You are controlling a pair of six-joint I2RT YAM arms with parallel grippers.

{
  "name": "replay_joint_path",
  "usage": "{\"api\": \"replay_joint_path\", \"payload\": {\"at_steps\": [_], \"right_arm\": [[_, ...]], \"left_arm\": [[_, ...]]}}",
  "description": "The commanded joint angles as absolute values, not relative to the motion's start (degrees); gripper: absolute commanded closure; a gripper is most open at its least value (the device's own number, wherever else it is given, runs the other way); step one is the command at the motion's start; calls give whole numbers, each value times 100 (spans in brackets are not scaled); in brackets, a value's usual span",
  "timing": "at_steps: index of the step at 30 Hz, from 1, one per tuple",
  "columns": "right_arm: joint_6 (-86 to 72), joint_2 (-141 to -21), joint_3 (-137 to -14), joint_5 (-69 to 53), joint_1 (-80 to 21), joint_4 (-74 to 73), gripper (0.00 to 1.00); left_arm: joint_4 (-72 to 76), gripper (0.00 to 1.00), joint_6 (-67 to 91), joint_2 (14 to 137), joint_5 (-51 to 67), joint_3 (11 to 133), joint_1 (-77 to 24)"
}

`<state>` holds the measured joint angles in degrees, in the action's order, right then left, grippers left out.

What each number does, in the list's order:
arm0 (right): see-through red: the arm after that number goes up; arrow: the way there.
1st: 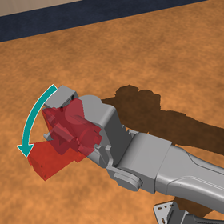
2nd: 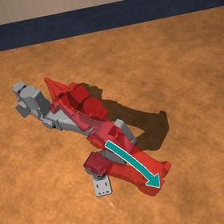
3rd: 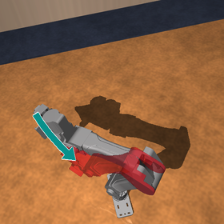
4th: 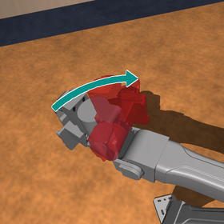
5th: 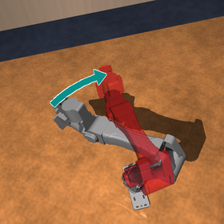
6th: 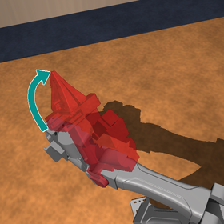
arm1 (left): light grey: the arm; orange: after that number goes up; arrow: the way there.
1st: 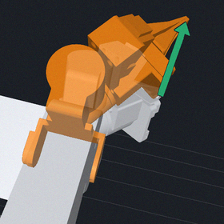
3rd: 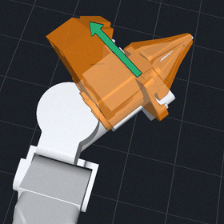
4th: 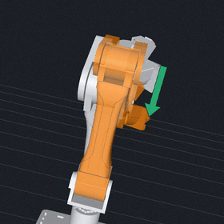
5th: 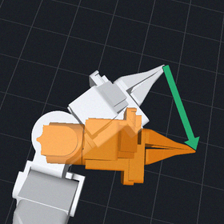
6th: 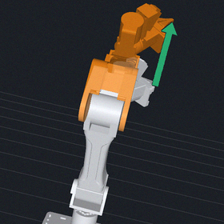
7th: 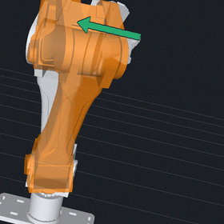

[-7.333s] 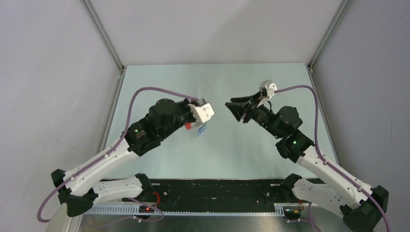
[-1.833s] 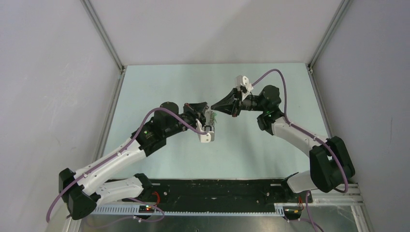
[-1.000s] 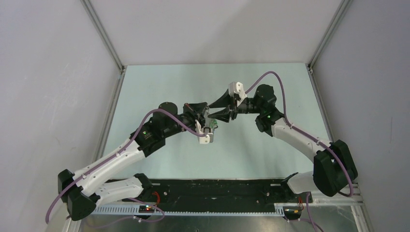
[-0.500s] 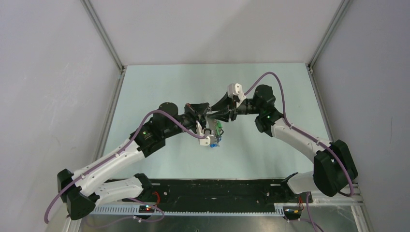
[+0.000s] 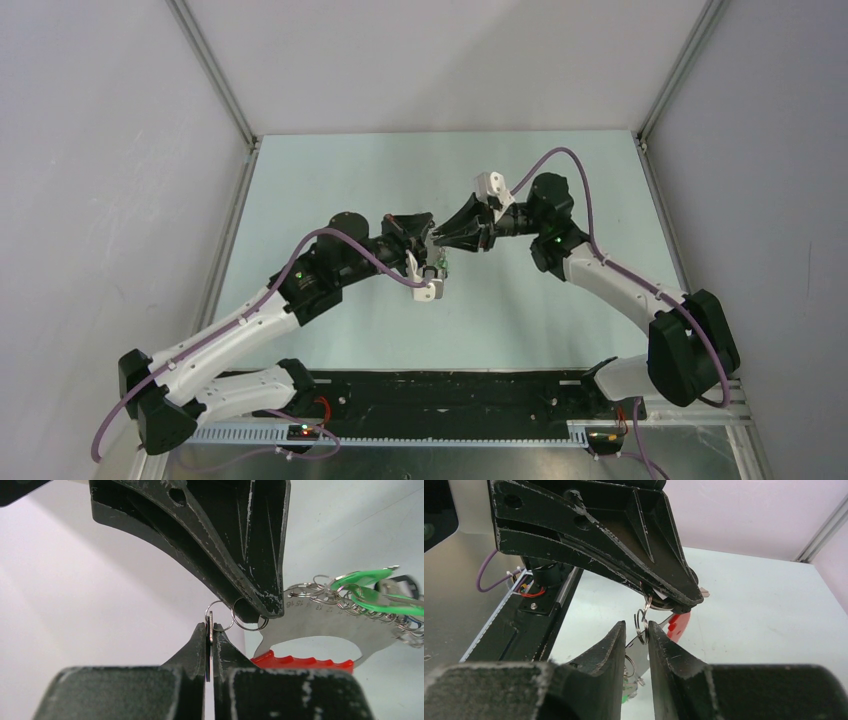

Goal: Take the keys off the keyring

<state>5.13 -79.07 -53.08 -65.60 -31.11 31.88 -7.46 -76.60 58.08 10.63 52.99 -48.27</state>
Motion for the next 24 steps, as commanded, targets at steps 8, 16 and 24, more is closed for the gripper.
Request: {"api": "replay_joint_path", "payload": {"at_steps": [8, 16, 24], "right_arm": [[33, -7750, -5509, -6714, -3056, 3685, 91], [-1097, -7890, -5506, -6874, -2884, 4537, 100], [-1733, -7958, -5509, -6777, -2790, 5026, 100]], "left_arm": [[-423, 100, -7704, 5713, 998, 5509, -4842], [-425, 100, -7726, 5714, 899, 5470, -4838], [-379, 100, -7665, 5705, 884, 5302, -4810]]}}
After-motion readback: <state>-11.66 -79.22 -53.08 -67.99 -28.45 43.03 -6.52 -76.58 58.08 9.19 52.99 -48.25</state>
